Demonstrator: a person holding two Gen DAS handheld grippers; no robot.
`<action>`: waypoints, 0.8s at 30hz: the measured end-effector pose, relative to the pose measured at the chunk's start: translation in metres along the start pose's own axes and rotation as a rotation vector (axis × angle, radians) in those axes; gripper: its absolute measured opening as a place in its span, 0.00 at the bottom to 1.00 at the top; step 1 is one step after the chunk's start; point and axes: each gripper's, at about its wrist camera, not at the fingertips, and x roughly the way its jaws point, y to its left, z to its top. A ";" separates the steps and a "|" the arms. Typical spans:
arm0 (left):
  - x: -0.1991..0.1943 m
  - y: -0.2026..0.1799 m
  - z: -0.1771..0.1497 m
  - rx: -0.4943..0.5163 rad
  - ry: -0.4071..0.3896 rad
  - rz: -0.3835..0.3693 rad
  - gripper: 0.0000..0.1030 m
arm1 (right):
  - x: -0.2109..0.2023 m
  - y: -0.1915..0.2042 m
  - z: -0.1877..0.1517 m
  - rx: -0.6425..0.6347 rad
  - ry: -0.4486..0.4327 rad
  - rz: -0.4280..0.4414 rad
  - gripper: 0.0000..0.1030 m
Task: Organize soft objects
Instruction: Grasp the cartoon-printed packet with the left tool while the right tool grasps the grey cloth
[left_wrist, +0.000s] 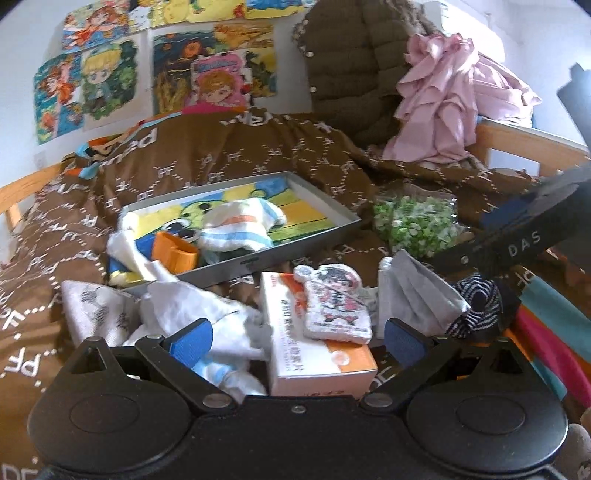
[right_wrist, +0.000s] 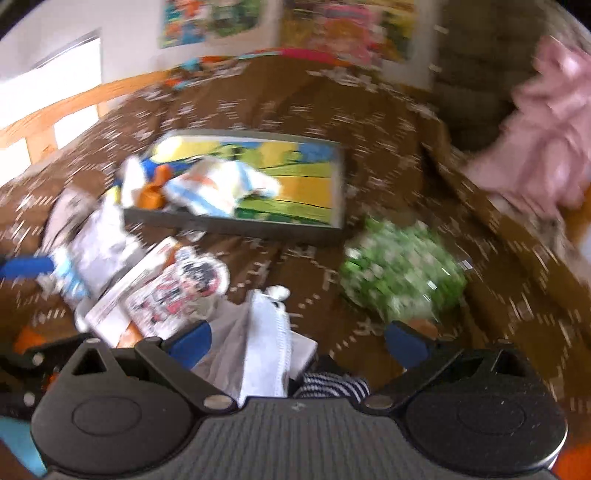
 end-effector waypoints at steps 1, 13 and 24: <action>0.002 -0.001 0.000 0.012 -0.002 -0.012 0.95 | 0.002 0.003 0.000 -0.038 0.003 0.008 1.00; 0.044 -0.003 -0.002 0.098 0.015 -0.121 0.86 | 0.012 0.032 -0.016 -0.344 0.032 0.063 0.97; 0.064 -0.015 0.002 0.186 0.054 -0.103 0.74 | 0.025 0.051 -0.023 -0.435 0.077 0.074 0.85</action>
